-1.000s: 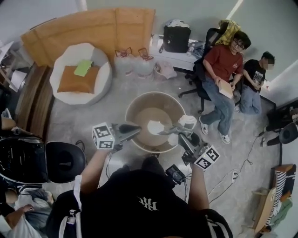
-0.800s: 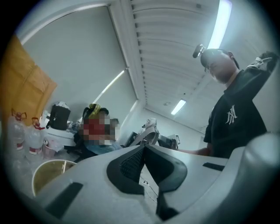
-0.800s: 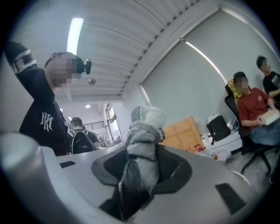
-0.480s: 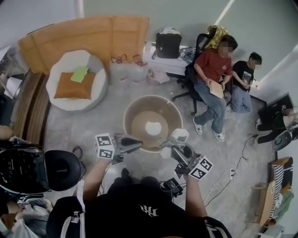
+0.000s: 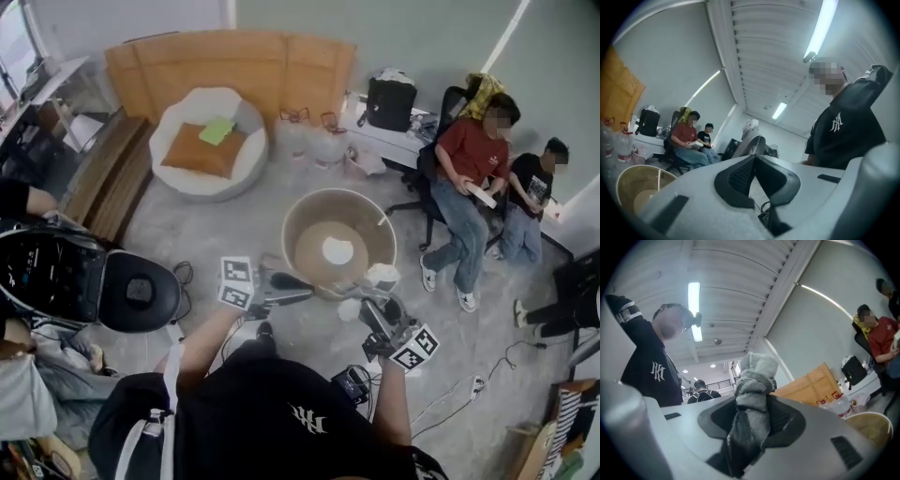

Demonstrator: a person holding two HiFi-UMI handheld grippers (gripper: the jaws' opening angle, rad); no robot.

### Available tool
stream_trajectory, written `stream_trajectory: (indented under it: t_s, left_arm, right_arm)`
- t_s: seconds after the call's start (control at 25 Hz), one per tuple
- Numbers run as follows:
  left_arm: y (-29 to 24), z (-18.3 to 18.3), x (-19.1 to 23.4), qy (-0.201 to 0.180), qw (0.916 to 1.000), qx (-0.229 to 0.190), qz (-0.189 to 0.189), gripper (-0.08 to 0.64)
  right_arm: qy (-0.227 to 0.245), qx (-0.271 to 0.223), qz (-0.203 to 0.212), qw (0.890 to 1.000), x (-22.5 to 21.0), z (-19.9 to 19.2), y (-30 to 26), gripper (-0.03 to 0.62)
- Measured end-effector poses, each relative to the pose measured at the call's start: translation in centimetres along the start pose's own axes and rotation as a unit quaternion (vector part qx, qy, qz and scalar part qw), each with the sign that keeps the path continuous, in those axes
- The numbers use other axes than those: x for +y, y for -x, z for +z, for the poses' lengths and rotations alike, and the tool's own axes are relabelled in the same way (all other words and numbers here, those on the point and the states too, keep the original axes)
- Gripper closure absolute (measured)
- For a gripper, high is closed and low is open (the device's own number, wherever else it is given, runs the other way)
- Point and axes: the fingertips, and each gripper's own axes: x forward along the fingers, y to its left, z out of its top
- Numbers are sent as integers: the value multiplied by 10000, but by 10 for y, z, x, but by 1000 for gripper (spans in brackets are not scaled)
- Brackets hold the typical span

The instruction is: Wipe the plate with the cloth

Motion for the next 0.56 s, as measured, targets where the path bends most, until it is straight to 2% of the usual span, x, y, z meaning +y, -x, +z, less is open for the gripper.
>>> stream_trajectory:
  t_s: [0.04, 0.12, 0.28, 0.36, 0.56]
  left_arm:
    - [-3, -10, -13, -39, 9999, 104, -17, 554]
    - [-7, -6, -36, -194, 9997, 144, -27, 554]
    - [-9, 14, -79, -169, 9988, -17, 465, 554]
    - [-2, 5, -112, -91, 9974, -34, 707, 554]
    - [16, -25, -188, 14, 9953, -115, 961, 554]
  right_arm:
    - [-87, 5, -36, 10000, 6, -12, 12, 444]
    - [-300, 102, 53, 9995, 8, -27, 20, 443]
    - [-799, 507, 427, 9946, 5, -35, 13, 445]
    - [-873, 448, 598, 9934, 30, -33, 9, 443]
    - [-718, 19, 1016, 9922, 107, -16, 17, 445]
